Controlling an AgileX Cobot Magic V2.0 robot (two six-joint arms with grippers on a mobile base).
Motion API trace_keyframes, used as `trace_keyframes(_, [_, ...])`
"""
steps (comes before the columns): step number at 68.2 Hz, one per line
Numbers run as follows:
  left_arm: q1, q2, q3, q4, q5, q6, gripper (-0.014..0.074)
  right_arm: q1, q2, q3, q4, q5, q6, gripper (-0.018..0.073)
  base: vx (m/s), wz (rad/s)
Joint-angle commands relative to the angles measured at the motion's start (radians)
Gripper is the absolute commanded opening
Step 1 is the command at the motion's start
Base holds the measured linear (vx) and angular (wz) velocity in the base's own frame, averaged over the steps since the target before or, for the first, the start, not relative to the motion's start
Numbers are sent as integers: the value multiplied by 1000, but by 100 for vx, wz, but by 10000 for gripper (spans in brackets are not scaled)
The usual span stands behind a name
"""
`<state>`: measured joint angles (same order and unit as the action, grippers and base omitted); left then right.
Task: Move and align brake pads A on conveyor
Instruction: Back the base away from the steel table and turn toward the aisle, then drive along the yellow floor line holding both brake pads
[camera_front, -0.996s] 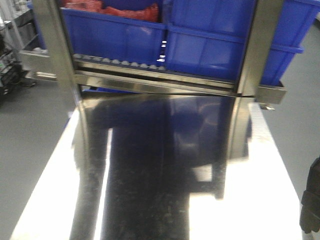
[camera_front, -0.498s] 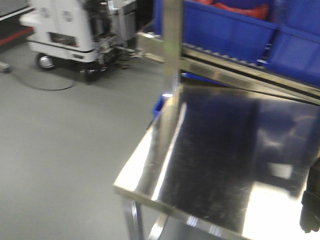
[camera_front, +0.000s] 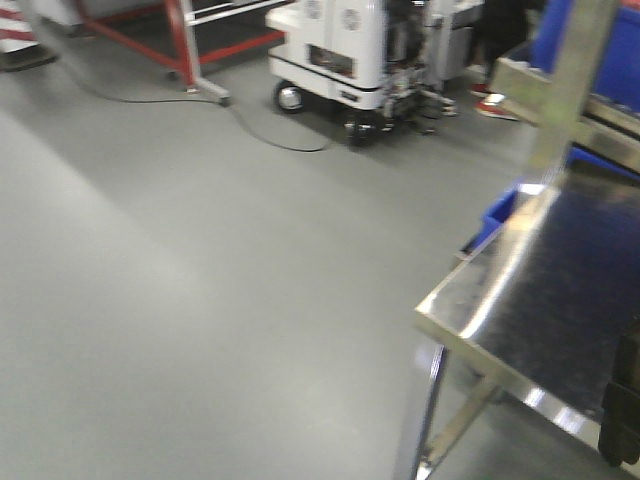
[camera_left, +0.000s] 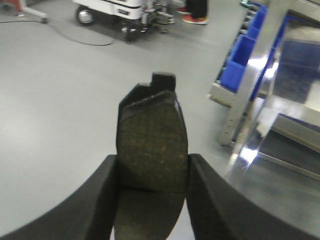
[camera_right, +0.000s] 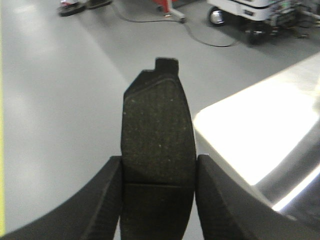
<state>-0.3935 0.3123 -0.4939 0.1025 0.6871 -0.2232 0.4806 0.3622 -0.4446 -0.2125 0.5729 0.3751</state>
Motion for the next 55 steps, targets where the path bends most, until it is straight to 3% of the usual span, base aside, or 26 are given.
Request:
trace_keyframes(1, [-4,8,-29,1,-92,-5,-6,-4,5,-31,-21,-93,-8,-4,-21,74])
trace_keyframes(55, [-4,8,-29,0,-92,-5,-6,-4,5,-31,-21,-89,-8,-4,-13,79])
